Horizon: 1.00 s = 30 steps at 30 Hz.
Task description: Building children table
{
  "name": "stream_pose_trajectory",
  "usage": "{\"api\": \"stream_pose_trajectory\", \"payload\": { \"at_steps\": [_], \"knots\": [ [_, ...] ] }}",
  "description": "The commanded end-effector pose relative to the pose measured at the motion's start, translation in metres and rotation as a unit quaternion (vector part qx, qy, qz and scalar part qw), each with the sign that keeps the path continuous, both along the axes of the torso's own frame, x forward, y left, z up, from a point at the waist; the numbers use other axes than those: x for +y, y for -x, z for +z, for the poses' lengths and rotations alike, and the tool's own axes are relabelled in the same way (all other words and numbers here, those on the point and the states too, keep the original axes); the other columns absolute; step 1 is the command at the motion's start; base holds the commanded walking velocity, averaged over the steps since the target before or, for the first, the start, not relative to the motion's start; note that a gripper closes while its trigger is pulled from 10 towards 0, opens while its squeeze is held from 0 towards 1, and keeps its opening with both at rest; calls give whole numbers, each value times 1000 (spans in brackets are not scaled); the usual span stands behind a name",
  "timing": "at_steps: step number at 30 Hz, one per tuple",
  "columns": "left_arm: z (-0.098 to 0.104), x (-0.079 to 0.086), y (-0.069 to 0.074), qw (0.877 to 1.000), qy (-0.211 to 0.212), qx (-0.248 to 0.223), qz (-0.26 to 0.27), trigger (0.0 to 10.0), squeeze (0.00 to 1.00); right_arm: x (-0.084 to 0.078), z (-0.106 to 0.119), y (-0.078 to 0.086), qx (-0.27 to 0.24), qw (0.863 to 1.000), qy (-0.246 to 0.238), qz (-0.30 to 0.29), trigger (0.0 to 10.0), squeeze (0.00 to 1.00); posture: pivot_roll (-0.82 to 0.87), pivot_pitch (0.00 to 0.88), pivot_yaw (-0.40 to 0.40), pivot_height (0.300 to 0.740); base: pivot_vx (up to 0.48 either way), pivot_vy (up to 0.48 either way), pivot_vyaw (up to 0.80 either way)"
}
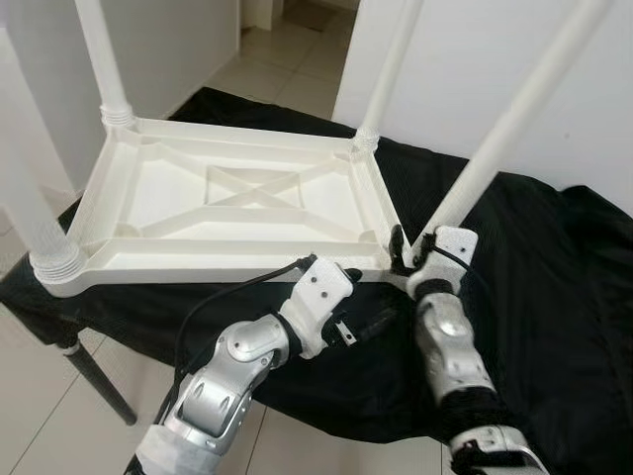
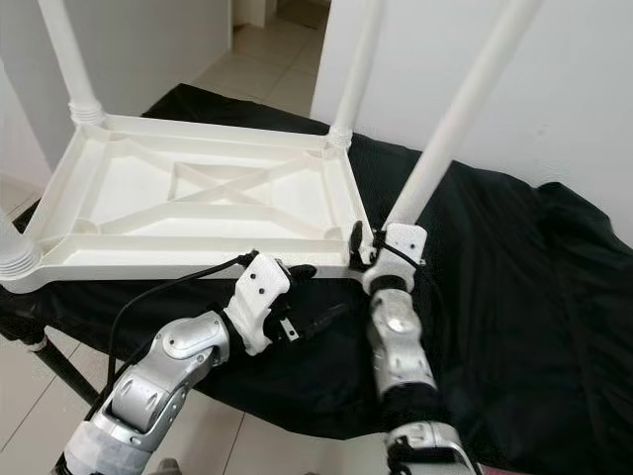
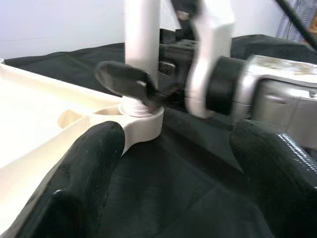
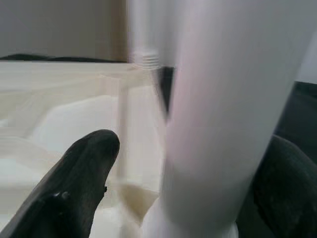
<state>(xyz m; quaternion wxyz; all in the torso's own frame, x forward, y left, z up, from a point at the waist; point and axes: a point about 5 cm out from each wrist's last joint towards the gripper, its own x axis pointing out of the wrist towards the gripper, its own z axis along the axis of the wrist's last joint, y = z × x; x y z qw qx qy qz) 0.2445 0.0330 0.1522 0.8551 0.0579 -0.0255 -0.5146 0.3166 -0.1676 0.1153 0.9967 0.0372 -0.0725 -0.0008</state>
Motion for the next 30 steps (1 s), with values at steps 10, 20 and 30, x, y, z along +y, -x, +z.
{"api": "stream_pose_trajectory", "payload": {
  "at_steps": [10,20,30],
  "knots": [
    [2,-2,-2,1000,-16,-17,-14,10000,0,-35,4,1,3,985,39,169,10000,0,26,0,-143,740,0,0,0],
    [3,-3,-6,999,-20,-24,-15,10000,0,-31,7,-15,29,962,69,261,10000,0,33,0,-138,740,0,0,0],
    [5,-3,-7,999,-16,-27,-11,10000,0,-18,2,-26,58,953,96,283,0,0,48,0,-140,740,0,0,0]
  ]
}}
